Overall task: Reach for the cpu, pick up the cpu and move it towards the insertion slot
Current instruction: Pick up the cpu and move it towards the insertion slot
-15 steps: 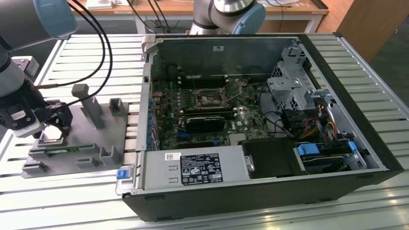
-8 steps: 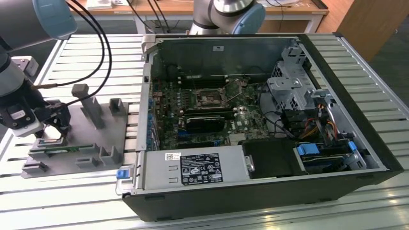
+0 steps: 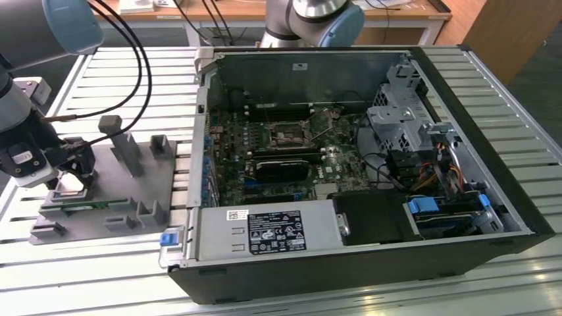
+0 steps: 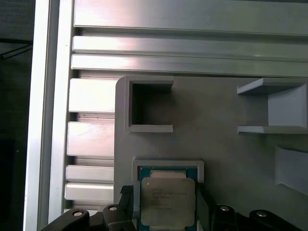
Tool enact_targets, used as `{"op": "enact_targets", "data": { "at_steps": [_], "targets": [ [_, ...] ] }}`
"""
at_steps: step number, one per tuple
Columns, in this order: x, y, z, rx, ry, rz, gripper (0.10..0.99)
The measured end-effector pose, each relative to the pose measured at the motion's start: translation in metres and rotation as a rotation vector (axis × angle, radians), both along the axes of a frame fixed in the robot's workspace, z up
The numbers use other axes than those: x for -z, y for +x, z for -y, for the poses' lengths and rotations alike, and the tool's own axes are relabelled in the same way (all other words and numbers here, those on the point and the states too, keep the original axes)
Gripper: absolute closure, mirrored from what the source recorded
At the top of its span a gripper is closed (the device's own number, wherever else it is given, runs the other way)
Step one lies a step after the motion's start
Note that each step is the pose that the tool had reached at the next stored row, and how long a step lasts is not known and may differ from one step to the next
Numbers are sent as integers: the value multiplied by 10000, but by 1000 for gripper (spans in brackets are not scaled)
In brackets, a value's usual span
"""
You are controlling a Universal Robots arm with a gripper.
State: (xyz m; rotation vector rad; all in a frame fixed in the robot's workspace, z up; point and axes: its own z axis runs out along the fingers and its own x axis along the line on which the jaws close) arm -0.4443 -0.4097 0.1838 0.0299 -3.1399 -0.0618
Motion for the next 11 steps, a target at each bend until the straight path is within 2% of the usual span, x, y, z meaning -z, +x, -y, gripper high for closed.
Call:
{"op": "enact_targets", "data": {
  "at_steps": [5,6,11],
  "targets": [
    [12,4,-2,3,-1,-3,475],
    [14,8,-1,2,0,-1,541],
    [14,13,-1,2,1,0,541]
  ]
}}
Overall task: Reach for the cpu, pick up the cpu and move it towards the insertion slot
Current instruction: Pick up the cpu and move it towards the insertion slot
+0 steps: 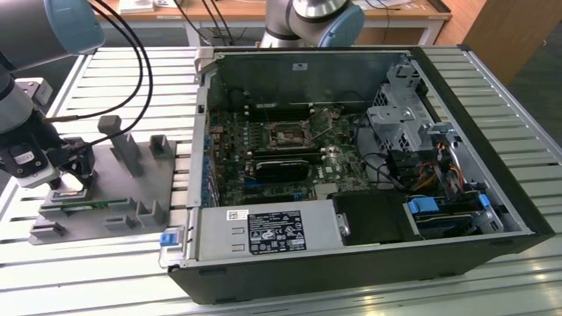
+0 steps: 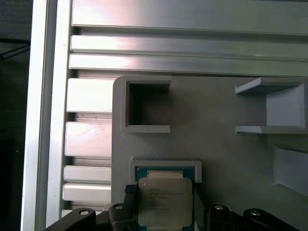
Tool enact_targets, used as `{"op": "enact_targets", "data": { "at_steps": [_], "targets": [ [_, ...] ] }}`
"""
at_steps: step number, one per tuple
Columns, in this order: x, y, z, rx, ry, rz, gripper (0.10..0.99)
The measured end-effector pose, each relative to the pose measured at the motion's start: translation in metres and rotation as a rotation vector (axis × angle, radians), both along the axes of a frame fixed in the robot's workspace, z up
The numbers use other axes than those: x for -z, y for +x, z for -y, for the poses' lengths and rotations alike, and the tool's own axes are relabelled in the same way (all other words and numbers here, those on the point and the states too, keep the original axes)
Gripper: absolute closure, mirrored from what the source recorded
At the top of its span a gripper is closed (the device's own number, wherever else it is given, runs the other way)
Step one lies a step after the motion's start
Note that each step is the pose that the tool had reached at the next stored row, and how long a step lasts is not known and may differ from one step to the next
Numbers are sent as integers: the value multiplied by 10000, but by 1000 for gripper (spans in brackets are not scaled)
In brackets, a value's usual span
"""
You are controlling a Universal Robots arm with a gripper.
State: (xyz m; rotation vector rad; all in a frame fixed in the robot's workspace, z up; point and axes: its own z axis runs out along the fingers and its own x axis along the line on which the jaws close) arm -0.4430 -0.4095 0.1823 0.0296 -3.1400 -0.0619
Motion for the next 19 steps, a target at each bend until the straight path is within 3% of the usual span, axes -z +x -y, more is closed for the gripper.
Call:
{"op": "enact_targets", "data": {
  "at_steps": [11,19],
  "targets": [
    [-22,0,0,0,10,-1,541],
    [-155,0,0,0,13,0,541]
  ]
}}
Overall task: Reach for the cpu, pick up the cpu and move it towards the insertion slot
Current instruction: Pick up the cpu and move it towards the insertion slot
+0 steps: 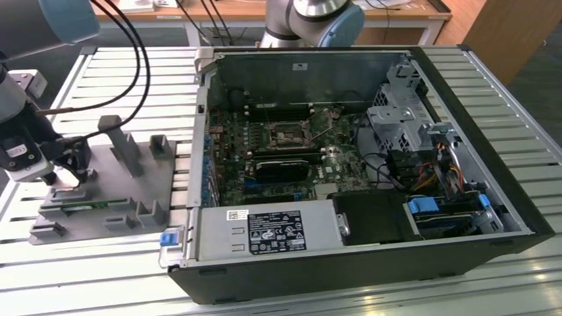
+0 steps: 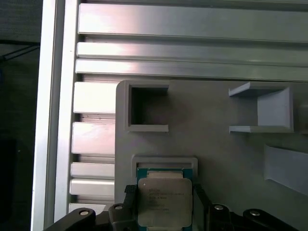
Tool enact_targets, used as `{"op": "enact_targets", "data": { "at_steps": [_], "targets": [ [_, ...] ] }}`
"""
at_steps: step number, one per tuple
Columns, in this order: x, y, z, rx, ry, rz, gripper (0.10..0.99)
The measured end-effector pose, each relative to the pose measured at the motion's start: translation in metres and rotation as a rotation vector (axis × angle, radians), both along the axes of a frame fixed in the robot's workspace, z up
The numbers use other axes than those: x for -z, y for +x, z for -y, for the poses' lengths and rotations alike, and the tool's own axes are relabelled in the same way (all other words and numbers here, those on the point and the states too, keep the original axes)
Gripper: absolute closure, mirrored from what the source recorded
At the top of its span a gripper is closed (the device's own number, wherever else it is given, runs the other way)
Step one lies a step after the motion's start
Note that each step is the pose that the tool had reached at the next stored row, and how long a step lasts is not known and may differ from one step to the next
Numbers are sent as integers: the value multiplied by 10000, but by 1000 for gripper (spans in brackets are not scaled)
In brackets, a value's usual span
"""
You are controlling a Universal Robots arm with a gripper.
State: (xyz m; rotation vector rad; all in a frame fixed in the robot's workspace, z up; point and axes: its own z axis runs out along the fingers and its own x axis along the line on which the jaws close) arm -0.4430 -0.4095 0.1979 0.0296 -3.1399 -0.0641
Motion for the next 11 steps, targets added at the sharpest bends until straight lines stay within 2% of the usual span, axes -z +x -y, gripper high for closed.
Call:
{"op": "enact_targets", "data": {
  "at_steps": [11],
  "targets": [
    [-138,0,-2,-1,1,0,541]
  ]
}}
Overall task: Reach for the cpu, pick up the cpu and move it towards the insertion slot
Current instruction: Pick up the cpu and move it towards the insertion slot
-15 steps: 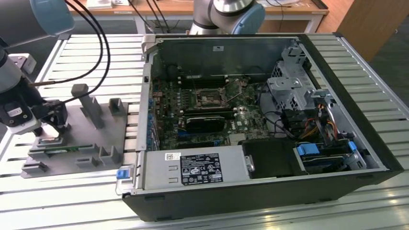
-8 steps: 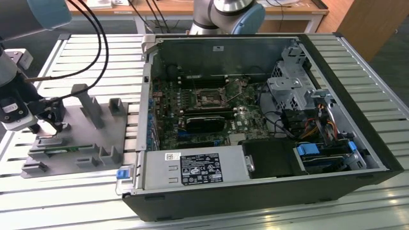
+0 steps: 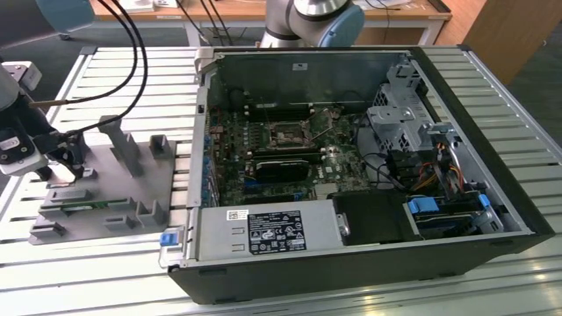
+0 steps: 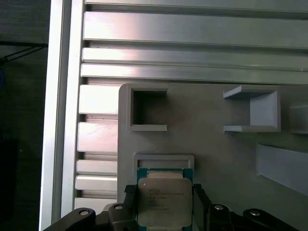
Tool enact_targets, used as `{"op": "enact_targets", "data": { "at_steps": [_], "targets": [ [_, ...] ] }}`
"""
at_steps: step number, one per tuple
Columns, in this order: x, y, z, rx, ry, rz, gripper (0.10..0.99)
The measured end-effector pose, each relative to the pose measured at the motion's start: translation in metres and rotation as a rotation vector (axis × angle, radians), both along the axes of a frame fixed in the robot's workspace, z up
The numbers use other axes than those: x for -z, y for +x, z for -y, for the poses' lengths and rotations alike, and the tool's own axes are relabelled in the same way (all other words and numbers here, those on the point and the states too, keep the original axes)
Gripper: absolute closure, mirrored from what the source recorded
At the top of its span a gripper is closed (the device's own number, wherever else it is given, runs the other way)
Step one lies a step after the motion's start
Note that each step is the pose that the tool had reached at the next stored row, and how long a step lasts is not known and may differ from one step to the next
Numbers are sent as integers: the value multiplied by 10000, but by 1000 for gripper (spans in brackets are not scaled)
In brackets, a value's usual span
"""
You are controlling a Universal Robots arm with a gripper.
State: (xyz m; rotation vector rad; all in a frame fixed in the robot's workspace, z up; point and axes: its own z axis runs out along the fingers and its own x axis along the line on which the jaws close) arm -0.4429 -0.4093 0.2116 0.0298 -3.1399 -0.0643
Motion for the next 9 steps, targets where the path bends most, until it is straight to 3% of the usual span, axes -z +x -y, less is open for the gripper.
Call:
{"op": "enact_targets", "data": {
  "at_steps": [9],
  "targets": [
    [-67,0,-7,0,-1,0,541]
  ]
}}
